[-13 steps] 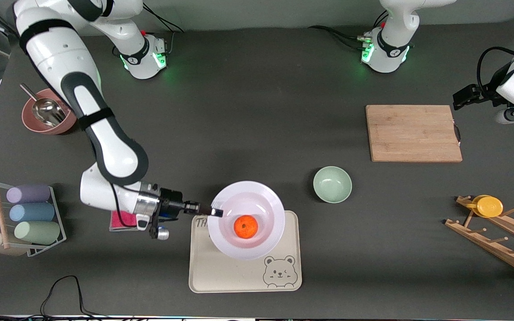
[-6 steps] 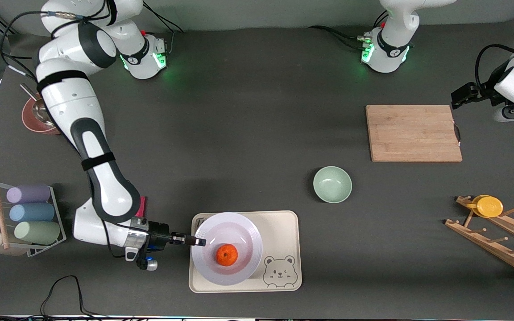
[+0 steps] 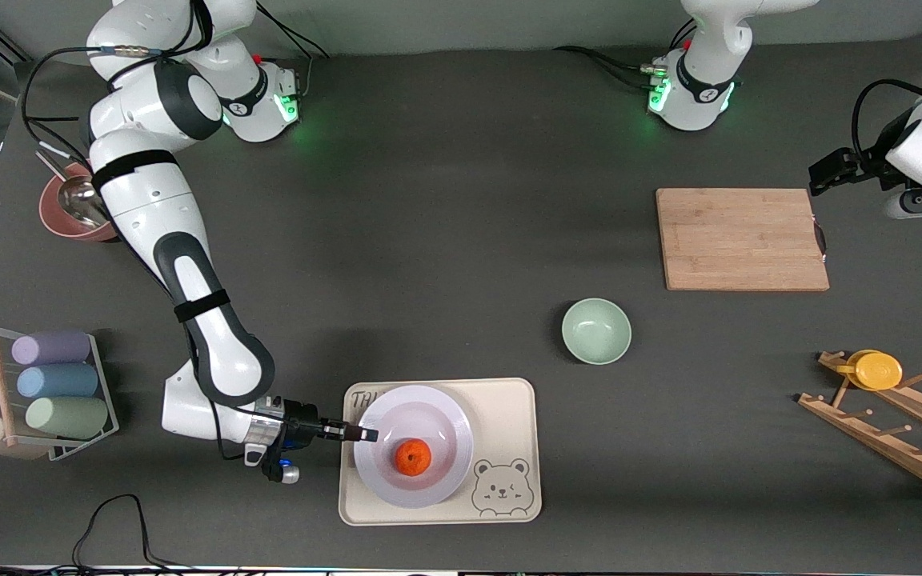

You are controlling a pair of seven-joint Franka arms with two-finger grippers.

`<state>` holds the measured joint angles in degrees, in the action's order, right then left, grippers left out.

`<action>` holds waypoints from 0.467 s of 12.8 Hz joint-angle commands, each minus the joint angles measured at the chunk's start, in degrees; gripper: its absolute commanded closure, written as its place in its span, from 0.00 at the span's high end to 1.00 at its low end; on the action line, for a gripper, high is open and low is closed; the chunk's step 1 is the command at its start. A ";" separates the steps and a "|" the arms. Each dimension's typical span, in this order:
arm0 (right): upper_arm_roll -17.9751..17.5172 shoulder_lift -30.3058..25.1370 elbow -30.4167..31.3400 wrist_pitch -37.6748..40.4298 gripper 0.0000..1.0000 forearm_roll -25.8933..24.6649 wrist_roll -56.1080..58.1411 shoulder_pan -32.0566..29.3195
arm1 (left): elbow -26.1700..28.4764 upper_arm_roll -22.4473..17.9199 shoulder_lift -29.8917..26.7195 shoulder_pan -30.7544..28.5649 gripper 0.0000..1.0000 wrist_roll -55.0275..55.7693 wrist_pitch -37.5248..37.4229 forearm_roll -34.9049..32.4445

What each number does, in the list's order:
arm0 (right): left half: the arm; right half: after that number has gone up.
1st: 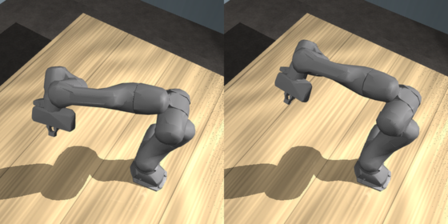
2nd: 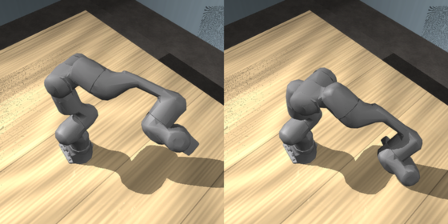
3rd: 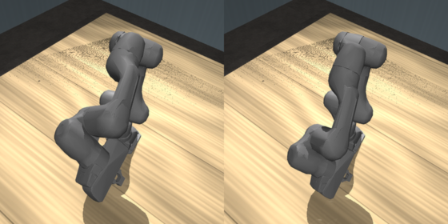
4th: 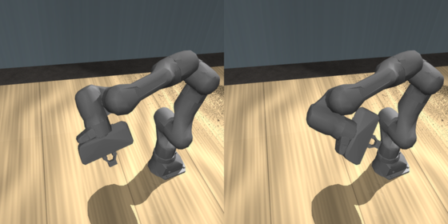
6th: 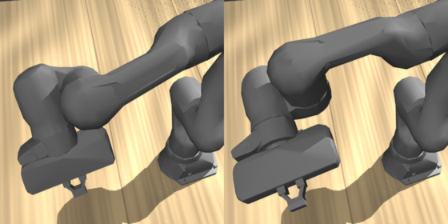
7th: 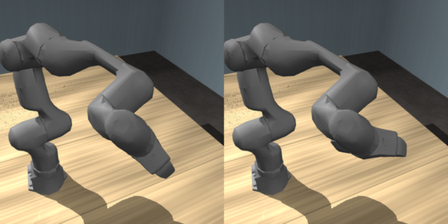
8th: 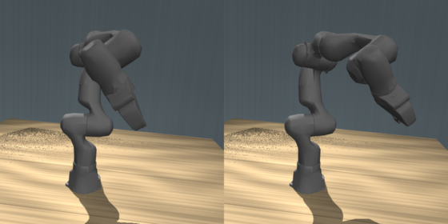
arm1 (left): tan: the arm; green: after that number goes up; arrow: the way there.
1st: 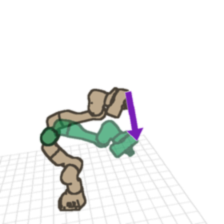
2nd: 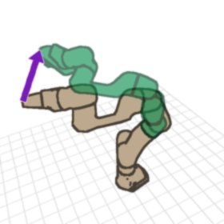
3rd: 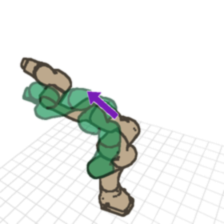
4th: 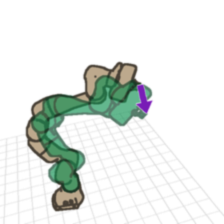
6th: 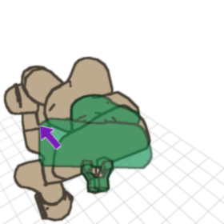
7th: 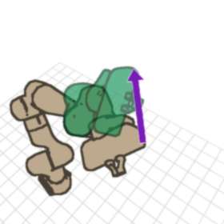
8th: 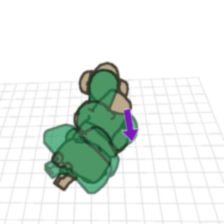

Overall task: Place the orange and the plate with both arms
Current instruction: 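Lower the plate onto the tray and open the right gripper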

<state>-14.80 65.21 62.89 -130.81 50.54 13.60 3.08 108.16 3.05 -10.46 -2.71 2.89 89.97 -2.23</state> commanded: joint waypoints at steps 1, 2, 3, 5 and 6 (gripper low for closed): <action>-0.93 1.23 -2.69 -0.67 0.59 -1.05 -0.24 0.44 | 0.92 -0.15 -1.06 0.25 1.00 0.01 0.47 0.47; -1.28 1.06 -2.78 -0.76 0.99 -1.14 -0.50 0.96 | 0.92 -0.15 -0.97 0.25 1.00 0.01 0.47 0.38; -1.37 0.88 -2.86 -1.28 1.00 -1.23 -0.68 1.58 | 0.83 -0.15 -0.88 0.25 1.00 -0.08 0.64 0.38; -1.19 0.27 -2.95 -1.64 1.00 -3.06 -0.94 1.67 | 0.92 -0.15 -0.79 0.25 1.00 -0.08 0.82 0.29; -1.28 0.00 -3.82 -1.64 1.00 -6.64 -1.72 1.58 | 0.92 -0.15 -0.45 0.34 1.00 -0.08 1.08 -0.23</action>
<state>-15.75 65.29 61.07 -132.02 48.54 13.55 4.63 108.23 3.05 -10.44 -2.71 2.89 90.01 -2.23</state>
